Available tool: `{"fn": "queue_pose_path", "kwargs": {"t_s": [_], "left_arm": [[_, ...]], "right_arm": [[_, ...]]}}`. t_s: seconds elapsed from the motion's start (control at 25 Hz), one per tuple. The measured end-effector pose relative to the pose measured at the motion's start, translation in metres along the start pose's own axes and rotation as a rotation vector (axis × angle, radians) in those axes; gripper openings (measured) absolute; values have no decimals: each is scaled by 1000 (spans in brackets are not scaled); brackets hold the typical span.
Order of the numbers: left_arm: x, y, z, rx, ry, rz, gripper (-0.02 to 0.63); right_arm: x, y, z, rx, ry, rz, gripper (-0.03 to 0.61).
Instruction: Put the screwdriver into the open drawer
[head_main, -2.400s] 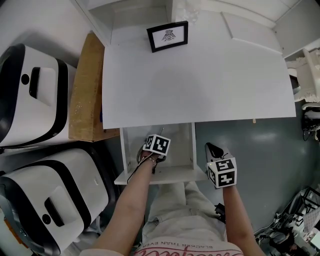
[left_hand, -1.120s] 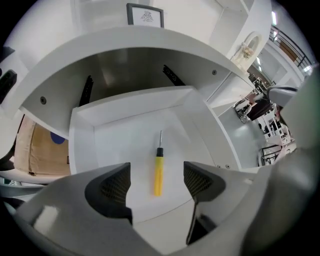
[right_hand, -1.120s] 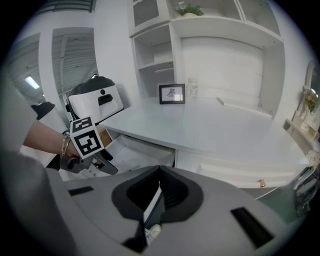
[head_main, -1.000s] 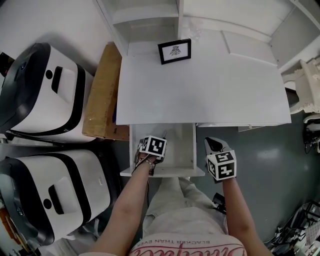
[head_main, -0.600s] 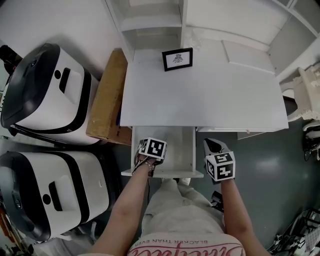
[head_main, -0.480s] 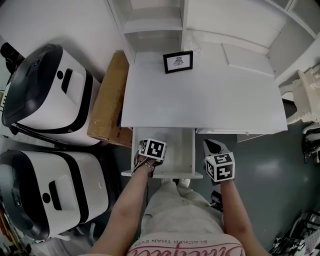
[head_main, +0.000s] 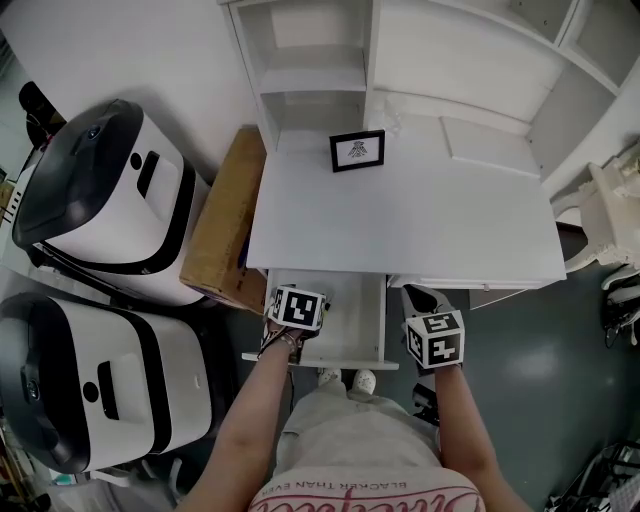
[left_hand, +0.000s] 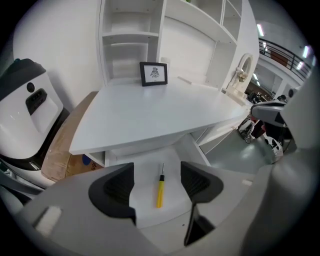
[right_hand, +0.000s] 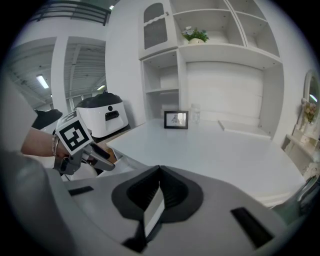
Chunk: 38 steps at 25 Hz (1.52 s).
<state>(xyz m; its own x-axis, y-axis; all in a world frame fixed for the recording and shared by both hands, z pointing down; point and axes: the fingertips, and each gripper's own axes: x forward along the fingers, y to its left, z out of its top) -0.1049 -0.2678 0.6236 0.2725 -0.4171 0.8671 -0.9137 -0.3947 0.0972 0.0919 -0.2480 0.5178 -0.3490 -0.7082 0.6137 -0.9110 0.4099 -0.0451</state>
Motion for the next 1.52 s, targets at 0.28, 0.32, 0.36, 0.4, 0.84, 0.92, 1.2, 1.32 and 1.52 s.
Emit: {"fn": "queue_pose_path", "kwargs": {"t_s": [0.28, 0.32, 0.36, 0.4, 0.84, 0.92, 1.2, 1.32, 1.52], "left_arm": [[-22, 1, 20, 1, -58, 37, 184], [-27, 2, 24, 1, -72, 43, 158], [-30, 2, 28, 0, -87, 46, 142], [-34, 1, 32, 0, -102, 47, 130], [-77, -3, 68, 15, -262, 84, 24], [-86, -2, 76, 21, -295, 96, 15], [-123, -5, 104, 36, -432, 106, 11], [-140, -5, 115, 41, -486, 122, 11], [-174, -9, 136, 44, -588, 120, 11]], "right_arm": [[-10, -1, 24, -22, -56, -3, 8], [-11, -1, 28, -24, -64, -4, 8], [-12, -2, 31, -24, -71, -6, 8], [-14, -3, 35, -24, -78, -8, 7], [-30, -5, 69, -76, -152, -8, 8], [-33, -5, 77, -102, -167, -8, 8], [-46, 1, 103, -173, -226, -1, 8], [-53, 6, 116, -196, -264, 6, 8], [-70, 14, 142, -227, -343, 16, 8]]}}
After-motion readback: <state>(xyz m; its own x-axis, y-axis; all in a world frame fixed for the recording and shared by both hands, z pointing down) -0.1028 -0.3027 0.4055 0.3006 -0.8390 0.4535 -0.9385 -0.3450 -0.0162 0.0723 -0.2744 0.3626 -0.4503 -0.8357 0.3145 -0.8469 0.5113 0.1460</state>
